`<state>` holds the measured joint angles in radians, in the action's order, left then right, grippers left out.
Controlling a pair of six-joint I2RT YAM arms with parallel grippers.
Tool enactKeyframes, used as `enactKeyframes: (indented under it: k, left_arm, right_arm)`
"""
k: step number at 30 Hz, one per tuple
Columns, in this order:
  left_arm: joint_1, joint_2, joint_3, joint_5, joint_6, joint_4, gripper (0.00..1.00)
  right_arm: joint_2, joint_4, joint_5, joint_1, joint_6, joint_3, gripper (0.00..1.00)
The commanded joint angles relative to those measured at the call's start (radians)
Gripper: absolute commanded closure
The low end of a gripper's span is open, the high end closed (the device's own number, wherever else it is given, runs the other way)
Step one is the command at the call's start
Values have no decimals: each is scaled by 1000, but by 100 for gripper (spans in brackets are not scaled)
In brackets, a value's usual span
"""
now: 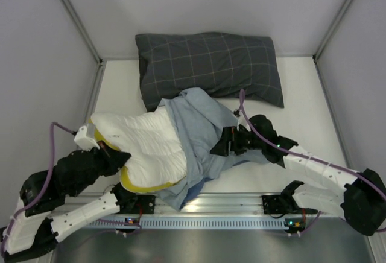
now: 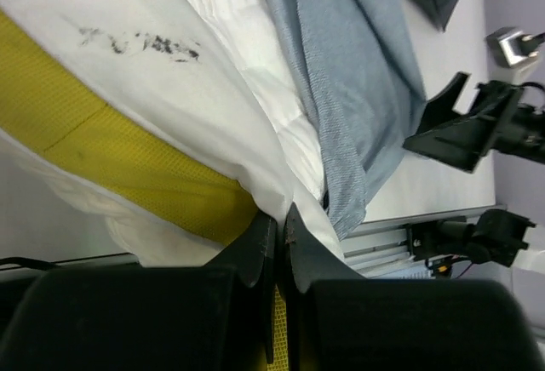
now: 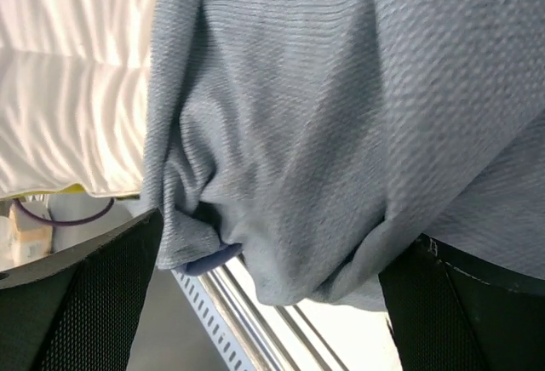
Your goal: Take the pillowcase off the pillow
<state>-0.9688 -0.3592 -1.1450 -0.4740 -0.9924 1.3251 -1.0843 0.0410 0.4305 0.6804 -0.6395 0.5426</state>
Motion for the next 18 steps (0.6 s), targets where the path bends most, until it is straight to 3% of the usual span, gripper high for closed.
enactKeyframes:
  k: [1, 10, 18]
  left_arm:
    - [1, -15, 19, 52, 9, -99, 100]
    - [2, -20, 19, 60, 26, -171, 100]
    - [1, 11, 24, 103, 18, -198, 100]
  right_arm:
    - [119, 69, -3, 39, 75, 3, 1]
    - [146, 180, -194, 371, 64, 34, 4]
    - [-74, 94, -361, 453, 26, 81, 4]
